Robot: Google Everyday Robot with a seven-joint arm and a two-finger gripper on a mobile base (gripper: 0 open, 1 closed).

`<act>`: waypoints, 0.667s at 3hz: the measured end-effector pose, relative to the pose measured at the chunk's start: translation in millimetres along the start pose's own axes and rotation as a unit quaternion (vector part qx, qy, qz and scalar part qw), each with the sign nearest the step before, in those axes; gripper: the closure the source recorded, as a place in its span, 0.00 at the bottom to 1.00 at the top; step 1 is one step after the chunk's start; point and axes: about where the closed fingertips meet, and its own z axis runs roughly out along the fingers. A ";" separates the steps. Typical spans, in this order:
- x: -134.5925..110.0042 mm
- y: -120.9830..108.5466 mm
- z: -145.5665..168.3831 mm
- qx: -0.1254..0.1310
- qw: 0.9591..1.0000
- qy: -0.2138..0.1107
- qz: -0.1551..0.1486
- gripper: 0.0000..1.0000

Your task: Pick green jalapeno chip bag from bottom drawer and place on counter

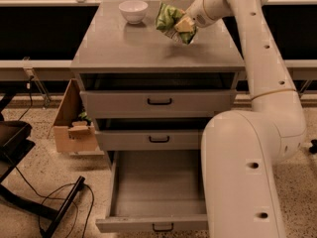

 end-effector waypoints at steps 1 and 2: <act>0.0 0.0 0.0 0.000 1.000 0.000 0.000 0.28; 0.0 0.0 0.0 0.000 1.000 0.000 0.000 0.05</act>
Offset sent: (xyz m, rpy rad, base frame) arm 0.0000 0.0000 0.0000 0.0000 0.0000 0.0000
